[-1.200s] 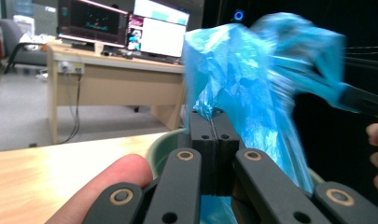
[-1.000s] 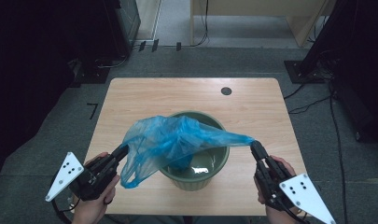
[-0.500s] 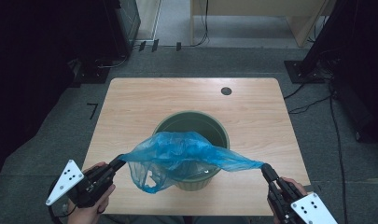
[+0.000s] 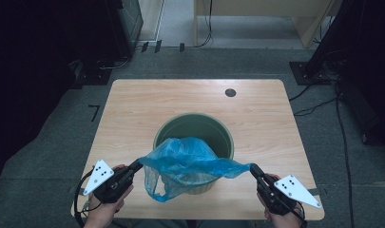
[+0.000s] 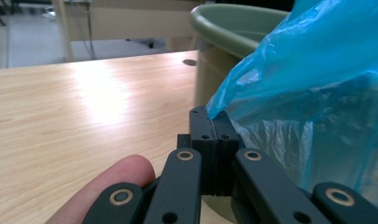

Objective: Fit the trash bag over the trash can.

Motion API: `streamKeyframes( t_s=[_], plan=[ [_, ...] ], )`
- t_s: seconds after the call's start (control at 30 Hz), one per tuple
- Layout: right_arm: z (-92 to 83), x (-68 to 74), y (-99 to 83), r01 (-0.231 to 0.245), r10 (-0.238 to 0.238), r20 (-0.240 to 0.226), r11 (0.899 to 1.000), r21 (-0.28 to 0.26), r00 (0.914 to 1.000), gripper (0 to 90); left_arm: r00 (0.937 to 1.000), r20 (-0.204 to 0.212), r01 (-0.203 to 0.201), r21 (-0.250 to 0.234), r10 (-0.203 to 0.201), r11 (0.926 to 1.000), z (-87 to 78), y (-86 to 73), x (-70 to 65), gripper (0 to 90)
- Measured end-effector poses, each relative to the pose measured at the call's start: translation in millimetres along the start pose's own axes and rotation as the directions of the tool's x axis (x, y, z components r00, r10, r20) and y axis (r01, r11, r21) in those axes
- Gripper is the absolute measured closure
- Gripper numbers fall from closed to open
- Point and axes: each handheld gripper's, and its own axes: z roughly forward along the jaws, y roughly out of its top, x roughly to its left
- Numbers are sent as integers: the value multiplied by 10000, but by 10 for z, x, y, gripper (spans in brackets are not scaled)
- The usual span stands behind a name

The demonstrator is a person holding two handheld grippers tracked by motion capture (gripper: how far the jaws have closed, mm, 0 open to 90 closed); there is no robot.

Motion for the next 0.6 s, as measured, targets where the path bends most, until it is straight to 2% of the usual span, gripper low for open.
streamKeyframes(
  t_s=[0.17, 0.33, 0.4, 0.5, 0.6],
  plan=[
    [235, -18, -29, -164, 154, 284, 9993, 327, 9995, 900, 9997, -167, 183, -39, -183, 9998, 164, 37, 29, 900],
    [520, 7, -14, -117, 96, 441, 9988, 473, 9990, 900, 9992, -377, 89, -31, -90, 10000, 323, 85, -6, 900],
    [612, 21, -7, -105, 79, 527, 9987, 489, 9986, 900, 9988, -426, 256, -76, -259, 9996, 397, 99, 5, 900],
    [788, 61, 7, -336, 303, 658, 9982, 487, 9974, 900, 9973, -497, 533, -115, -538, 9985, 534, 121, 15, 900],
    [877, 106, 10, -274, 237, 724, 9983, 509, 9971, 900, 9954, -581, 756, -70, -759, 9971, 647, 120, 19, 900]
  ],
)
